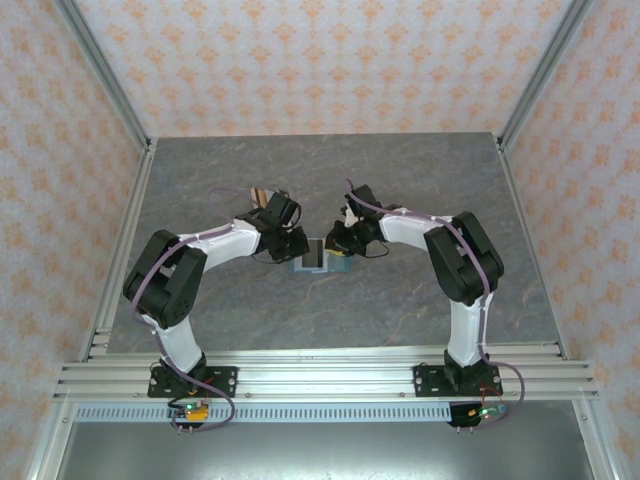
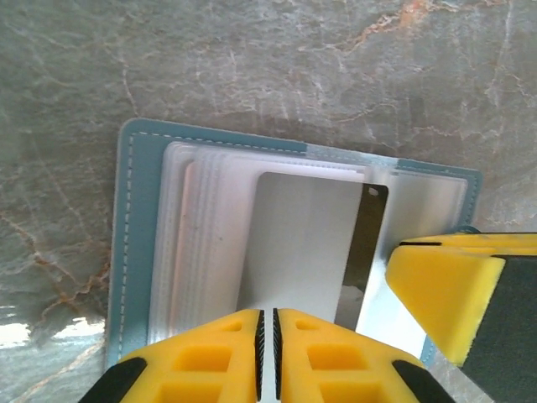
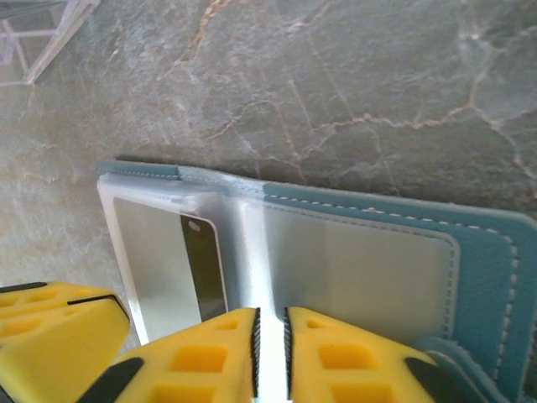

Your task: Take the credit cards out of the card holder

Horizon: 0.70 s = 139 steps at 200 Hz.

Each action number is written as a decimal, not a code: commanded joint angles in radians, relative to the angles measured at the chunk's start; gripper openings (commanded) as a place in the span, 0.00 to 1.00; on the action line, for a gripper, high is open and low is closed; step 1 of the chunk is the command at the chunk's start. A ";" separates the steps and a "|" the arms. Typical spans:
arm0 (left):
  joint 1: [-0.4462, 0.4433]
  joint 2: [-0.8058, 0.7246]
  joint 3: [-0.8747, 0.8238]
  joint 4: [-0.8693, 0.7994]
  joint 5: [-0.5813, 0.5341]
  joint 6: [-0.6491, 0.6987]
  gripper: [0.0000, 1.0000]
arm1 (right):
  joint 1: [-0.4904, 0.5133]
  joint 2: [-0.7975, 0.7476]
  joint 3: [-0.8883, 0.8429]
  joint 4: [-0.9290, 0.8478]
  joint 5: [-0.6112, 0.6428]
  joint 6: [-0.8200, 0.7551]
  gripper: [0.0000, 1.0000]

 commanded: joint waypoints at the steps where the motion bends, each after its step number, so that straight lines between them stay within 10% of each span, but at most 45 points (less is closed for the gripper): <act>1: -0.001 -0.034 0.024 -0.048 -0.066 0.021 0.14 | -0.001 -0.049 -0.019 0.021 -0.013 -0.003 0.22; 139: -0.003 0.057 0.010 -0.066 -0.098 -0.003 0.09 | 0.028 0.037 0.068 -0.053 -0.037 -0.026 0.25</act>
